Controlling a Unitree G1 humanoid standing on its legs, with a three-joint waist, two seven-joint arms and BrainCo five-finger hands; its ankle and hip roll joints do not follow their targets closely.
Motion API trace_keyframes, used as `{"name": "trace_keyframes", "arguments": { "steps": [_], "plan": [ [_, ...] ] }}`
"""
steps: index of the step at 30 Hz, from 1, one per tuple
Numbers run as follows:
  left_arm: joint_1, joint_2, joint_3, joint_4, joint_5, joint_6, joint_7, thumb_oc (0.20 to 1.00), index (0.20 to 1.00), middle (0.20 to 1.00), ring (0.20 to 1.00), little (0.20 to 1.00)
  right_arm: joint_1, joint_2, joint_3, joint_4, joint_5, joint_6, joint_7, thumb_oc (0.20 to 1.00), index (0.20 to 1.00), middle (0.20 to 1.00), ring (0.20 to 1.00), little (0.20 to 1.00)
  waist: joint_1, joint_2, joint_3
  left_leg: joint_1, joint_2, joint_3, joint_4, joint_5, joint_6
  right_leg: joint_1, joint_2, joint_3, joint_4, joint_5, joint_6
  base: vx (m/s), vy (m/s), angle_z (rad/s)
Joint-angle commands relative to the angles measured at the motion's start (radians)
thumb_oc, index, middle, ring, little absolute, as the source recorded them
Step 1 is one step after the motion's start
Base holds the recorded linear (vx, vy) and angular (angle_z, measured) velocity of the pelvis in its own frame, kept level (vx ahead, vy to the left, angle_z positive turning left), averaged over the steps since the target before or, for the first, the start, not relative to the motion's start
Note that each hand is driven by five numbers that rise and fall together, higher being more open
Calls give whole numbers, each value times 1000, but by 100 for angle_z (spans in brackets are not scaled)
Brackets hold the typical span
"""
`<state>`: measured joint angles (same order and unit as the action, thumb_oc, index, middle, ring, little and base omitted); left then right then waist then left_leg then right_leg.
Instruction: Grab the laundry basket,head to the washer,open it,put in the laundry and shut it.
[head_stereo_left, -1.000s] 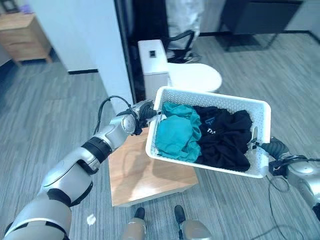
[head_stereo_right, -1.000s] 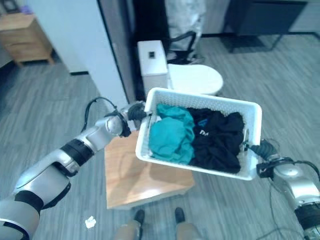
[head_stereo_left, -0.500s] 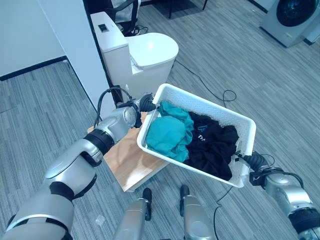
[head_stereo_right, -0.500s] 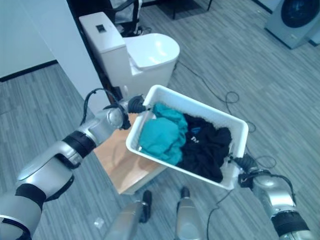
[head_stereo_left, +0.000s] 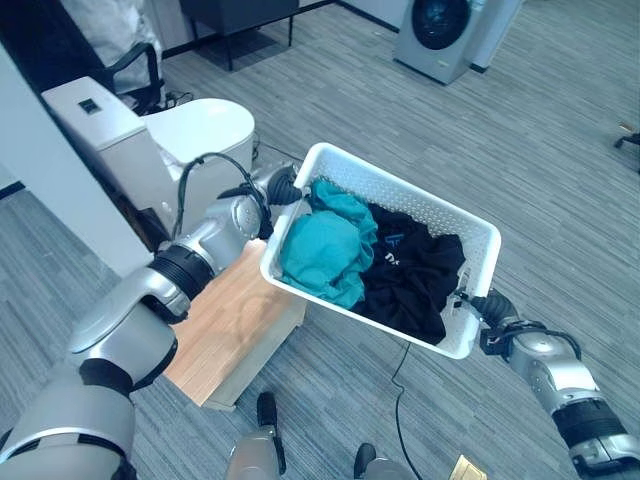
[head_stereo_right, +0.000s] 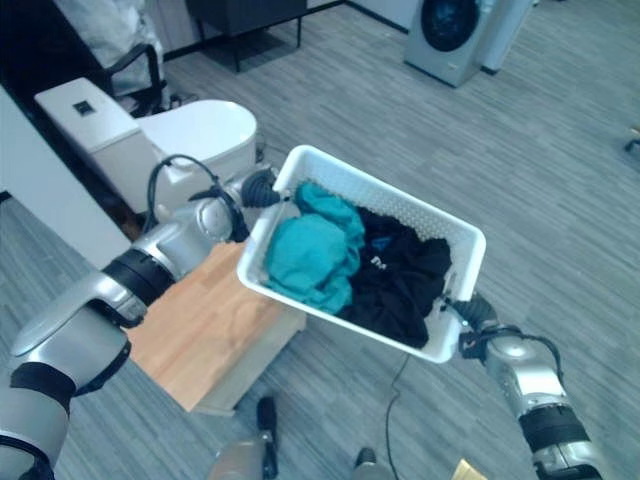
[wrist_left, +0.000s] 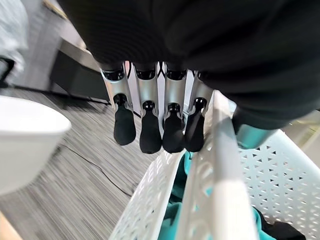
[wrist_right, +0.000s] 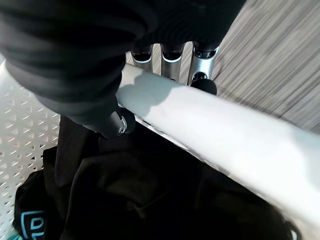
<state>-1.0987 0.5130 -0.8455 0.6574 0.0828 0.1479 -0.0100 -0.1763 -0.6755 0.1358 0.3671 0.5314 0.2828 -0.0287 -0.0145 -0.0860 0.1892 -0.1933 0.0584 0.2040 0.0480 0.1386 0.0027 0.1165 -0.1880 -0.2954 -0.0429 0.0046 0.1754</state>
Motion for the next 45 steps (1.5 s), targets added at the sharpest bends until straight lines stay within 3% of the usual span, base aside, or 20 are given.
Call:
{"name": "trace_keyframes", "arguments": {
  "steps": [1, 5, 15, 19, 21, 23, 26, 27, 28, 29, 30, 31, 32, 35, 39, 41, 43, 45],
  "plan": [
    [-105, -136, 14, 45, 4, -81, 16, 200, 200, 200, 200, 200, -130, -15, -36, -85, 16, -116, 27, 200, 200, 200, 200, 200, 61, 35, -73, 129, -26, -21, 12, -210, 14, -48, -8, 9, 57, -23, 6, -58, -97, -7],
    [-105, -138, 15, 47, -2, -83, 16, 200, 200, 200, 200, 200, -119, -26, -36, -87, 19, -120, 28, 200, 200, 200, 200, 200, 54, 39, -72, 138, -17, -28, -11, -191, 5, -43, 10, 16, 42, -35, -3, -40, -96, 0],
    [-144, -121, 4, 84, -32, -87, 26, 200, 200, 200, 200, 200, -71, -77, -46, -104, 51, -131, 32, 200, 200, 200, 200, 200, 33, 28, -34, 119, 69, -59, -4, -112, -56, -26, 101, 13, 9, -77, -60, -59, -176, 8],
    [-155, -90, 2, 90, -42, -82, 19, 200, 200, 200, 200, 200, -49, -94, -55, -113, 64, -132, 31, 200, 200, 200, 200, 200, 29, 14, -9, 101, 144, -61, 66, -95, -83, -10, 151, 13, 9, -91, -89, -17, -251, 0],
    [-159, -74, 6, 85, -43, -77, 18, 200, 200, 200, 200, 200, -31, -102, -66, -129, 74, -129, 28, 200, 200, 200, 200, 200, 28, 9, 3, 92, 181, -68, 112, -93, -78, 0, 172, 24, 13, -101, -106, -1, -239, 5],
    [-163, -65, 6, 82, -49, -77, 15, 200, 200, 200, 200, 200, -17, -111, -76, -143, 84, -134, 27, 200, 200, 200, 200, 200, 31, 8, 21, 53, 203, -85, 233, -107, -60, 11, 187, 36, 24, -108, -123, 0, -201, 8],
    [-164, -51, 7, 77, -59, -78, 20, 200, 200, 200, 200, 200, -6, -120, -84, -148, 80, -130, 24, 200, 200, 200, 200, 200, 33, 13, 33, 7, 178, -121, 338, -118, -41, 9, 190, 42, 39, -114, -131, -18, -88, -12],
    [-162, -23, 9, 60, -64, -77, 24, 200, 200, 200, 200, 200, 2, -125, -83, -161, 75, -124, 25, 200, 200, 200, 200, 200, 47, 15, 39, -42, 53, -193, 369, -169, -16, 2, 190, 66, 55, -123, -137, 17, -44, -13],
    [-156, -7, 10, 52, -63, -80, 22, 200, 200, 200, 200, 200, 2, -122, -82, -168, 73, -122, 31, 200, 200, 200, 200, 200, 58, 17, 41, -60, 3, -215, 371, -200, -13, 6, 192, 77, 63, -128, -136, 57, -64, 4],
    [-155, 13, 12, 47, -65, -79, 22, 200, 200, 200, 200, 200, -3, -117, -77, -170, 75, -122, 36, 200, 200, 200, 200, 200, 71, 20, 39, -82, -49, -231, 338, -189, -11, 5, 200, 85, 71, -133, -132, 103, -32, -22],
    [-150, 26, 17, 32, -67, -80, 20, 200, 200, 200, 200, 200, -7, -111, -72, -169, 77, -124, 39, 200, 200, 200, 200, 200, 77, 24, 34, -92, -66, -233, 313, -175, -12, 4, 205, 91, 77, -140, -132, 137, -29, -38],
    [-151, 35, 12, 26, -69, -79, 18, 200, 200, 200, 200, 200, -15, -107, -60, -164, 76, -125, 40, 200, 200, 200, 200, 200, 83, 27, 29, -99, -70, -225, 282, -151, -15, 7, 212, 95, 83, -149, -133, 246, -30, -62],
    [-141, 50, 11, 13, -75, -82, 16, 200, 200, 200, 200, 200, -34, -97, -40, -149, 76, -135, 36, 200, 200, 200, 200, 200, 100, 42, 26, -130, -82, -206, 207, -91, -19, 22, 232, 105, 94, -169, -137, 212, -34, -48],
    [-132, 69, 18, 0, -85, -85, 12, 200, 200, 200, 200, 200, -51, -88, -20, -130, 74, -136, 37, 200, 200, 200, 200, 200, 119, 56, 26, -134, -92, -189, 109, -56, -24, 36, 253, 127, 111, -191, -140, 212, -15, -45],
    [-112, 94, 35, -16, -96, -91, 2, 200, 200, 200, 200, 200, -78, -76, 1, -96, 66, -139, 33, 200, 200, 200, 200, 200, 132, 67, 30, -160, -69, -51, 48, -45, -18, 71, 265, 149, 145, -241, -146, 249, 9, -32],
    [-107, 115, 38, -24, -93, -92, -6, 200, 200, 200, 200, 200, -84, -72, 2, -101, 61, -133, 39, 200, 200, 200, 200, 200, 129, 71, 7, -124, -47, 15, 23, -36, 4, 88, 272, 146, 152, -260, -141, 317, 35, -24],
    [-102, 129, 39, -36, -89, -93, -8, 200, 200, 200, 200, 200, -87, -75, 0, -107, 61, -132, 42, 200, 200, 200, 200, 200, 127, 55, -11, -112, -55, 24, 43, -43, 10, 103, 255, 154, 169, -284, -134, 388, 28, -18],
    [-83, 156, 45, -45, -93, -96, -13, 200, 200, 200, 200, 200, -88, -74, -1, -104, 58, -133, 52, 200, 200, 200, 200, 200, 133, 35, -28, -120, -54, 52, 103, -60, 21, 105, 238, 146, 194, -272, -123, 396, 23, 0]
  ]
}}
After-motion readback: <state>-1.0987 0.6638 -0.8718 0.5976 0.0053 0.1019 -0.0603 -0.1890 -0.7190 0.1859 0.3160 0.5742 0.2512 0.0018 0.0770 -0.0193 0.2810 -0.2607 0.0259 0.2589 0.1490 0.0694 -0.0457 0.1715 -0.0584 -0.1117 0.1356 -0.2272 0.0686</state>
